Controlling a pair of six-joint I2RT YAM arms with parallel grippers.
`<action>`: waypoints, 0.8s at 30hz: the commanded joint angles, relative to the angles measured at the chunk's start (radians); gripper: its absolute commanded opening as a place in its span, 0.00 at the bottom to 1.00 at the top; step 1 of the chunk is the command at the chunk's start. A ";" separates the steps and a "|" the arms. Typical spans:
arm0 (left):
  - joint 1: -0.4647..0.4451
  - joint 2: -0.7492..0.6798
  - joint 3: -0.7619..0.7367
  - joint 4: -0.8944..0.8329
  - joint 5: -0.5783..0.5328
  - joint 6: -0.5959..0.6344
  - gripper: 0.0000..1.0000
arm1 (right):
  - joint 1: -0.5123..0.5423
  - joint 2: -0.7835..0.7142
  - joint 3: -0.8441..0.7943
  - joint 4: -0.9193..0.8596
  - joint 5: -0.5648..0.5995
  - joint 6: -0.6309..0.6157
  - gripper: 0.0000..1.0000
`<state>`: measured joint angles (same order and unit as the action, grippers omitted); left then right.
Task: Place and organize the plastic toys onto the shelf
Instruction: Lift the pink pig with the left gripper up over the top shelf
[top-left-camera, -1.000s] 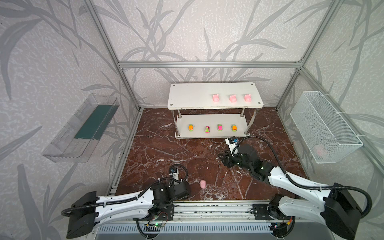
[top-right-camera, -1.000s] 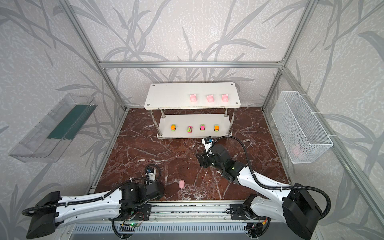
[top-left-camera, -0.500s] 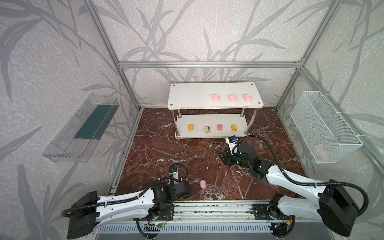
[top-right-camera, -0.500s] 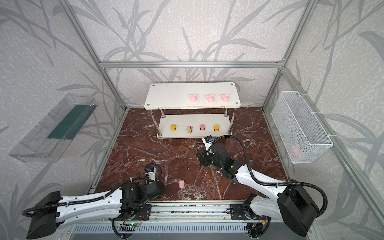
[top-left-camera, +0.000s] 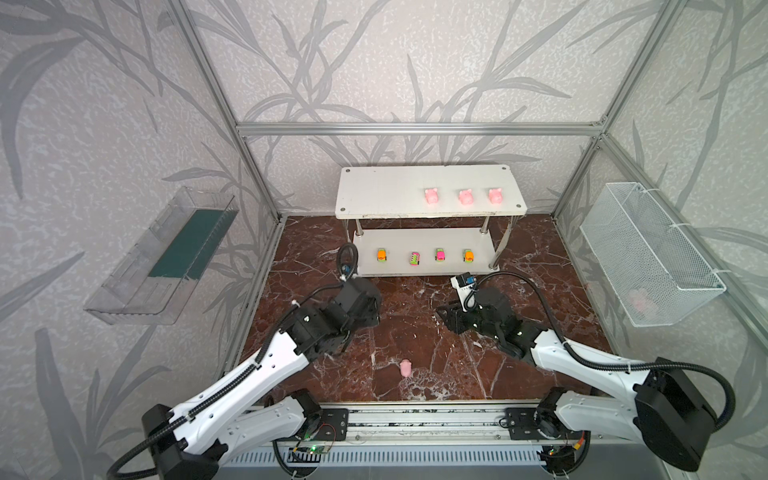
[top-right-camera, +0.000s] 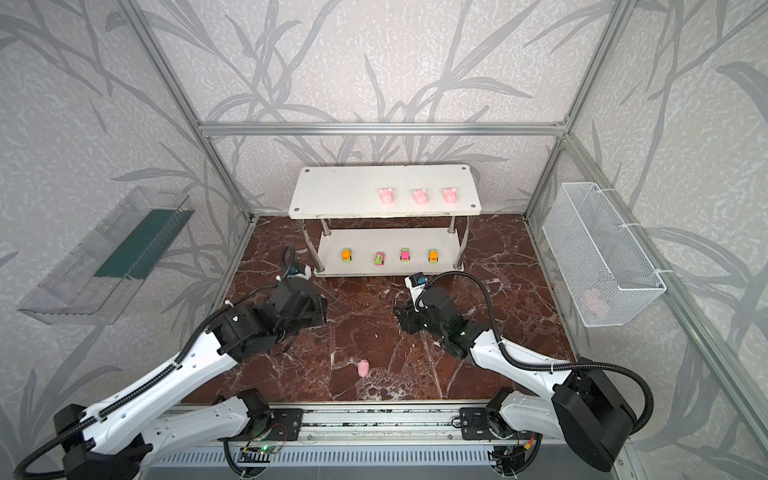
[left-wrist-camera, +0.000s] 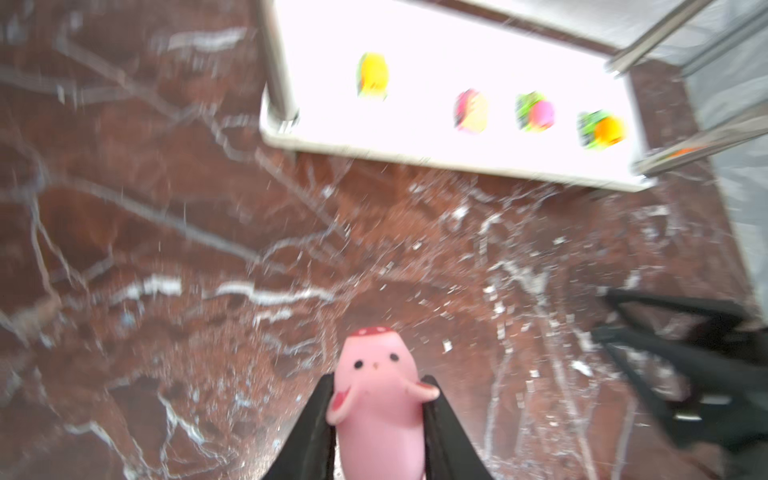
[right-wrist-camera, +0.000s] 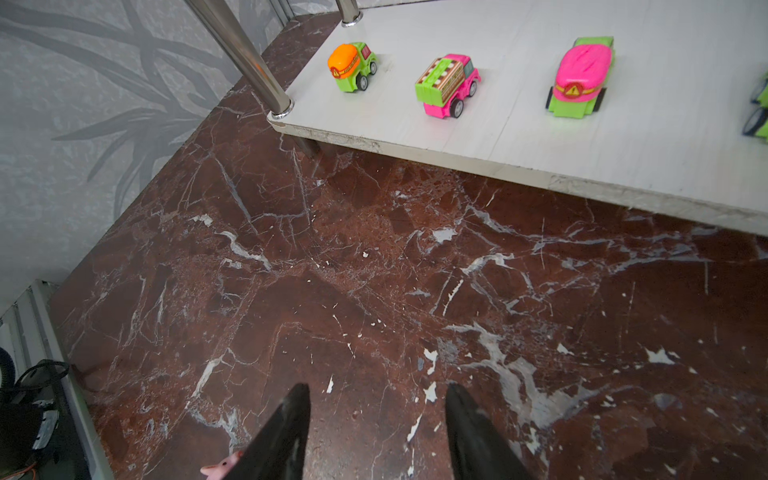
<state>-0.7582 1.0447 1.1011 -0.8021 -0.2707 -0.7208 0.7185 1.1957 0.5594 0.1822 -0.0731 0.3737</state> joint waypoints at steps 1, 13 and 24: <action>0.045 0.099 0.207 -0.124 0.077 0.192 0.32 | -0.005 0.005 -0.022 0.021 -0.012 0.007 0.54; 0.165 0.463 0.865 -0.270 0.158 0.382 0.34 | -0.007 0.028 -0.062 0.061 -0.040 0.019 0.53; 0.223 0.766 1.312 -0.365 0.183 0.432 0.34 | -0.007 0.086 -0.073 0.107 -0.073 0.046 0.53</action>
<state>-0.5518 1.7554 2.3352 -1.0866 -0.1005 -0.3283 0.7151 1.2709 0.4995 0.2504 -0.1265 0.4046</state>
